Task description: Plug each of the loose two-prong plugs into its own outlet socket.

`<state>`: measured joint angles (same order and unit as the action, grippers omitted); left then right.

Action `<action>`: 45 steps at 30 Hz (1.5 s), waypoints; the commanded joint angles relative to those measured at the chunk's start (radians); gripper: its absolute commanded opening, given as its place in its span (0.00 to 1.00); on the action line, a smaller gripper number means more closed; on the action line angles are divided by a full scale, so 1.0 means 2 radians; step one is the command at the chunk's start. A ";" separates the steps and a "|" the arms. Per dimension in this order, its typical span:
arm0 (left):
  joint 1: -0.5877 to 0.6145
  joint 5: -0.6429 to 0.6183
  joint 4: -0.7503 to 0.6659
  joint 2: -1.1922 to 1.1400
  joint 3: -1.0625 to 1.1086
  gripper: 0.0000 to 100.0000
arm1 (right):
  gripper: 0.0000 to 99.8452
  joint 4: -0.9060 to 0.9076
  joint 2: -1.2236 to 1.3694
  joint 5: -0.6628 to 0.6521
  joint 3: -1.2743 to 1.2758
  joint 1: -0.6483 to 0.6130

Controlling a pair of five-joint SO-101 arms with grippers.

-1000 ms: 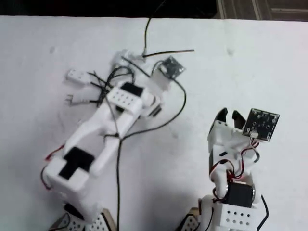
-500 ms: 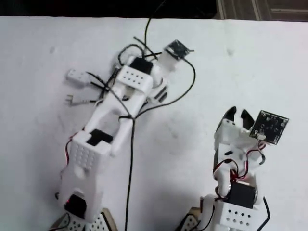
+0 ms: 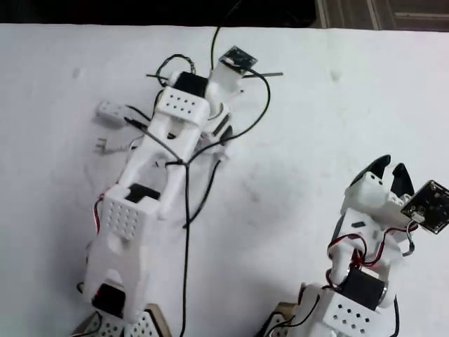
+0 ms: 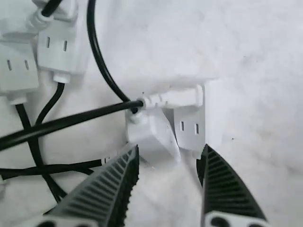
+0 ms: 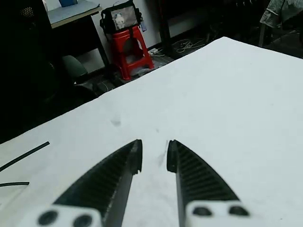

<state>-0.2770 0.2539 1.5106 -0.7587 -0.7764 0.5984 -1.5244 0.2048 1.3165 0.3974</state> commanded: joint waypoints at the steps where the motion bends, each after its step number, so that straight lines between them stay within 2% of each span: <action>1: -0.002 -0.005 0.030 0.094 -0.018 0.22 | 0.09 -0.008 0.002 0.004 -0.002 -0.021; 6: 0.033 -0.005 0.070 0.175 -0.018 0.22 | 0.09 0.012 0.002 -0.026 -0.002 -0.048; 12: 0.169 -0.002 0.097 0.219 -0.016 0.22 | 0.09 0.033 0.003 -0.042 -0.002 -0.101; 15: 0.235 0.041 0.095 0.214 -0.012 0.22 | 0.09 0.040 0.003 -0.047 -0.002 -0.114; 19: 0.285 0.085 0.094 0.178 -0.015 0.22 | 0.09 0.046 0.003 -0.064 -0.001 -0.129; 26: 0.293 0.176 0.093 0.072 -0.018 0.29 | 0.09 0.044 0.003 -0.066 0.007 -0.134; 29: 0.291 0.231 0.059 0.033 -0.018 0.29 | 0.09 0.045 0.003 -0.066 0.007 -0.135; 33: 0.295 0.213 -0.027 0.003 -0.018 0.29 | 0.09 0.045 0.003 -0.067 0.008 -0.148; 39: 0.293 0.158 -0.117 -0.022 -0.018 0.29 | 0.09 0.043 0.003 -0.067 0.012 -0.153; 45: 0.289 0.139 -0.151 -0.048 -0.018 0.30 | 0.09 0.043 0.003 -0.067 0.012 -0.153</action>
<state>0.3030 0.5531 1.2543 -0.8508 -0.7764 0.6874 -1.5244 0.0836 1.3472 0.0982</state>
